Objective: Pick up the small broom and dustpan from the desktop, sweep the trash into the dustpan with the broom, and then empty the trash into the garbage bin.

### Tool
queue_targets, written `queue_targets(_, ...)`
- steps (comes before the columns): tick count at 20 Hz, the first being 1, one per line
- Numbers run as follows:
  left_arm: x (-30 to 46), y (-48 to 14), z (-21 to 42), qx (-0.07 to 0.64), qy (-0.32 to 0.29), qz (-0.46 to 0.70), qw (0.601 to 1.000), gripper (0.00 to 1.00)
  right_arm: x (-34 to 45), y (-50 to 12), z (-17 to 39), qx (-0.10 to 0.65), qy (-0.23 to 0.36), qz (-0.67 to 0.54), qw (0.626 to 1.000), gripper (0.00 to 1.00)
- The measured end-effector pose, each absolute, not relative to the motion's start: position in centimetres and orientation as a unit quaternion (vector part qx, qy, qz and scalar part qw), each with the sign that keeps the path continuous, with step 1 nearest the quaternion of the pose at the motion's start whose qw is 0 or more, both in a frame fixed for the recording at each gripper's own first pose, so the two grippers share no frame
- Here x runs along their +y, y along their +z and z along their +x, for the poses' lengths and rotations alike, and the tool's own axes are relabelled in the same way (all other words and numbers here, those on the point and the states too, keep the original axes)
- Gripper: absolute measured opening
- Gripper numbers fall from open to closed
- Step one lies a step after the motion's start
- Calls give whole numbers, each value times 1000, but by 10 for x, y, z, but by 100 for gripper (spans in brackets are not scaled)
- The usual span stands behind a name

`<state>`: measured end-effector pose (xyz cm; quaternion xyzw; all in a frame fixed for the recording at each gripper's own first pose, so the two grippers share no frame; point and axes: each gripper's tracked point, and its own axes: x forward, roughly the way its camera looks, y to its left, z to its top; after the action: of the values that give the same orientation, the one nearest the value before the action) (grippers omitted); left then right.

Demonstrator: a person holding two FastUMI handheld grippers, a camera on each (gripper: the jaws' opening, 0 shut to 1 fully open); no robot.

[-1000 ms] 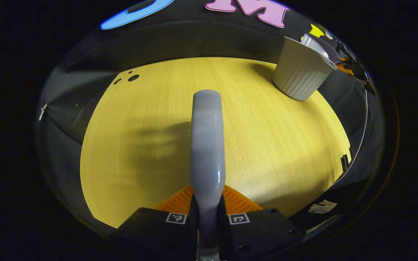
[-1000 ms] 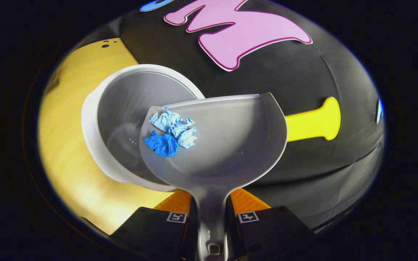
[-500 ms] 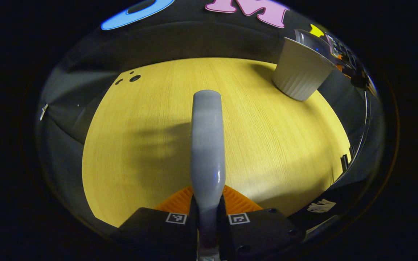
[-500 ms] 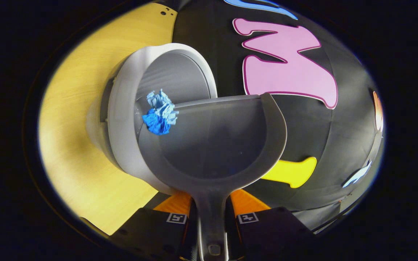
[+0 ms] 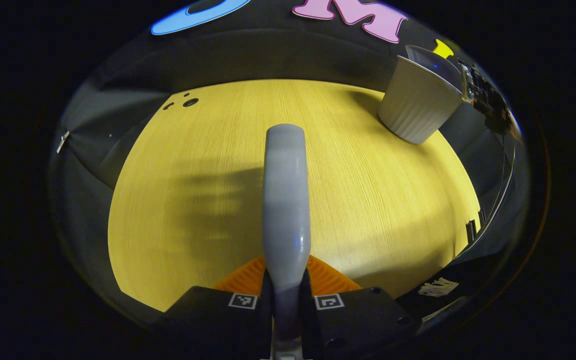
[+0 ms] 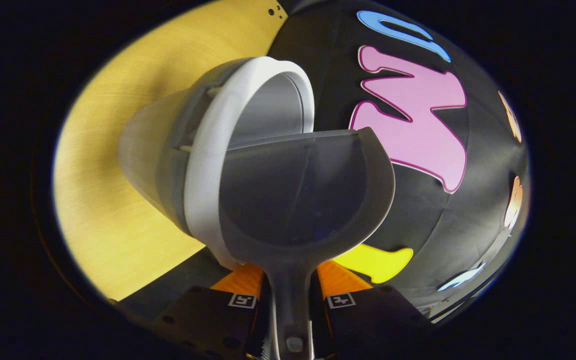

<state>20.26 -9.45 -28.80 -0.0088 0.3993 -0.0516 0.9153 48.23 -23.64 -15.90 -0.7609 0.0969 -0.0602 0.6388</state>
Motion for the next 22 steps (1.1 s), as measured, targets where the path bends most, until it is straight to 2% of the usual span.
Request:
queue_targets(2,-94,-287,202,400,-51,-8,915,27,-228,-161,480,117,-62,-720,681,36)
queue_targets(6,-94,-288,204,400,-44,-6,916,27,-220,-166,480,166,-71,-588,789,36)
queue_targets(7,-96,-289,204,399,-42,-6,916,30,-219,-167,481,176,-73,-550,813,36)
queue_targets(8,-95,-288,203,399,-39,-7,916,27,-216,-168,482,186,-75,-513,835,36)
queue_targets(12,-95,-288,202,395,-32,-13,918,27,-201,-170,480,202,-69,-334,918,36)
queue_targets(13,-96,-289,203,394,-30,-14,918,24,-196,-166,483,196,-62,-290,935,41)
queue_targets(14,-96,-289,203,393,-29,-16,919,28,-187,-165,483,190,-56,-253,947,36)
queue_targets(17,-97,-288,203,388,-28,-21,921,28,-158,-156,478,166,-33,-168,971,36)
queue_targets(19,-99,-284,204,379,-31,-39,924,27,-145,-148,474,143,-22,-150,978,36)
queue_targets(20,-98,-281,204,374,-32,-48,925,31,-141,-142,471,130,-18,-152,980,36)
queue_targets(22,-97,-279,205,367,-35,-59,928,27,-128,-121,456,110,-7,-153,982,36)
